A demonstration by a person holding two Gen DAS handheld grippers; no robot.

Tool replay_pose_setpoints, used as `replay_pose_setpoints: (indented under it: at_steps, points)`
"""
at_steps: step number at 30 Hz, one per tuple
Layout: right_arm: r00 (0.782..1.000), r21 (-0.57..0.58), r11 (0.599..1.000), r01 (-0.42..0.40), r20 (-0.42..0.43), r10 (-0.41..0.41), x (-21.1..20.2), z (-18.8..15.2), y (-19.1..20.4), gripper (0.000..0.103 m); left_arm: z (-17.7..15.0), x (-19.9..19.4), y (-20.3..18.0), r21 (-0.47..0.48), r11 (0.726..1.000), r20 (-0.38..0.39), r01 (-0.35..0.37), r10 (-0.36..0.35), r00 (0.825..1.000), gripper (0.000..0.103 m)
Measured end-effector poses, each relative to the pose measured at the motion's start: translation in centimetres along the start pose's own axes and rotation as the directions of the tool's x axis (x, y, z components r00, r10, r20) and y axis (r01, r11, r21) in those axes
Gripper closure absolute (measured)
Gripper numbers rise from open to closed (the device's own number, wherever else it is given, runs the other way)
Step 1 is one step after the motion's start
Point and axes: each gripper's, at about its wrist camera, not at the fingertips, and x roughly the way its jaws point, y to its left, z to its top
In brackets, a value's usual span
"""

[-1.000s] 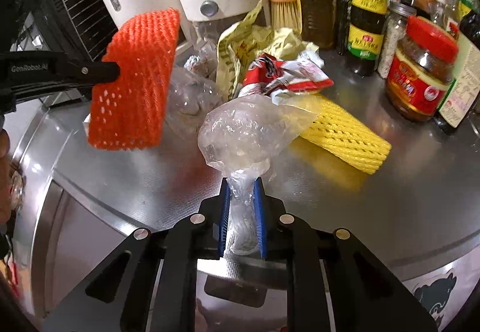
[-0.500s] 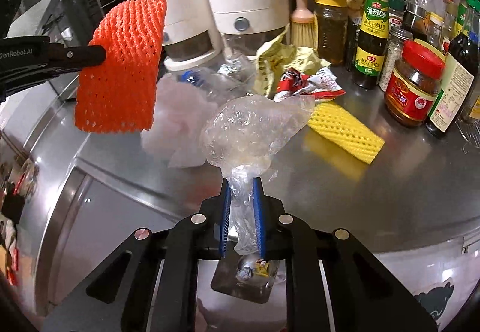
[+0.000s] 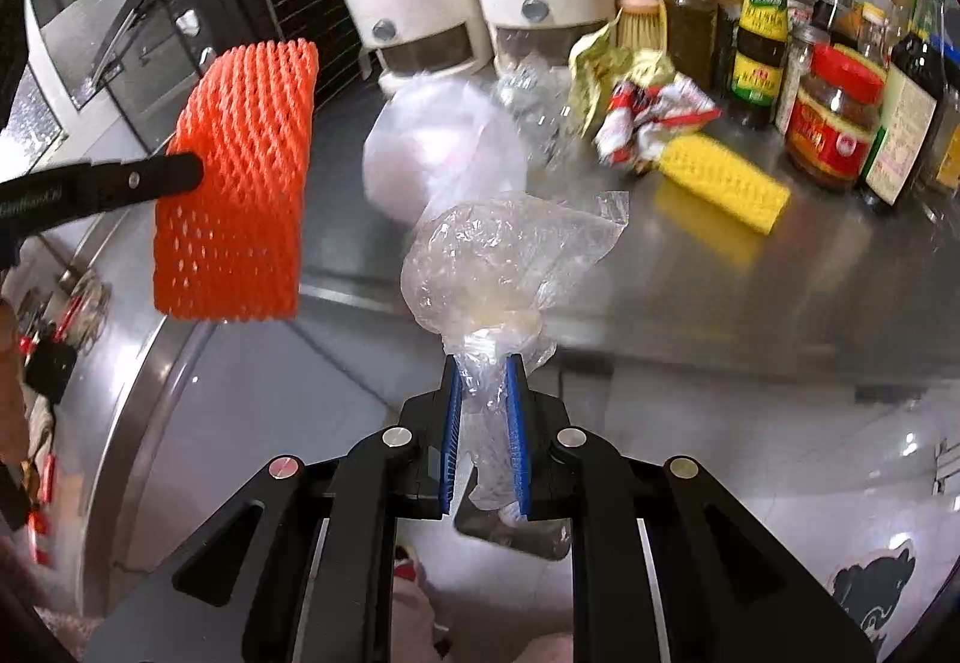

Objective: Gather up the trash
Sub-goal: 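Carry the orange net and clear bag over the bin and release both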

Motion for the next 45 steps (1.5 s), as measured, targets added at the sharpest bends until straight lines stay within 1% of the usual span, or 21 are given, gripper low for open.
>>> replay_pose_setpoints:
  at_steps: [3,8,12,14,16,21,28,35,39,45]
  points:
    - [1.0,0.005,1.0,-0.015,-0.027,0.015,0.3,-1.3,0.5,0.087,-2.6,-0.2,0.3,0.006,1.0,-0.028,-0.014,0.014,1.0,0.095]
    - [0.996,0.044,0.999,-0.025,-0.089,0.029,1.5,-3.8,0.2,0.087,-6.2,1.2,0.7,0.008,1.0,-0.098,-0.001,0.002,0.995,0.095]
    - [0.989,0.077,0.997,0.0,-0.145,0.011,3.2,-6.0,-0.7,0.087,-9.0,3.2,0.8,0.005,1.0,-0.169,0.011,-0.01,0.986,0.095]
    - [0.985,0.104,0.994,0.01,-0.172,0.008,4.1,-7.0,-1.4,0.087,-10.4,4.5,0.6,0.012,1.0,-0.205,0.006,-0.003,0.979,0.095]
    - [0.981,0.125,0.992,0.018,-0.196,0.007,5.0,-8.0,-2.0,0.087,-11.8,6.0,0.3,0.019,1.0,-0.246,0.001,0.003,0.969,0.095]
    - [0.97,0.153,0.987,0.038,-0.243,0.0,7.2,-9.7,-2.9,0.087,-14.5,9.9,0.2,0.026,1.0,-0.313,-0.004,0.012,0.95,0.095]
    - [0.954,0.188,0.981,0.048,-0.299,0.011,11.5,-11.3,-4.0,0.087,-17.1,14.9,0.4,0.018,1.0,-0.361,-0.015,0.021,0.932,0.095]
    - [0.945,0.195,0.979,0.058,-0.328,0.009,15.6,-11.7,-4.4,0.087,-19.3,19.4,0.7,0.025,1.0,-0.406,-0.013,0.023,0.914,0.095]
    - [0.936,0.213,0.975,0.067,-0.351,0.012,17.7,-12.1,-4.8,0.087,-20.8,21.9,1.2,0.025,1.0,-0.438,-0.007,0.017,0.899,0.096]
    - [0.917,0.288,0.955,0.078,-0.397,0.044,20.4,-13.3,-6.4,0.087,-21.4,24.3,1.0,0.031,0.999,-0.469,0.013,0.003,0.883,0.096]
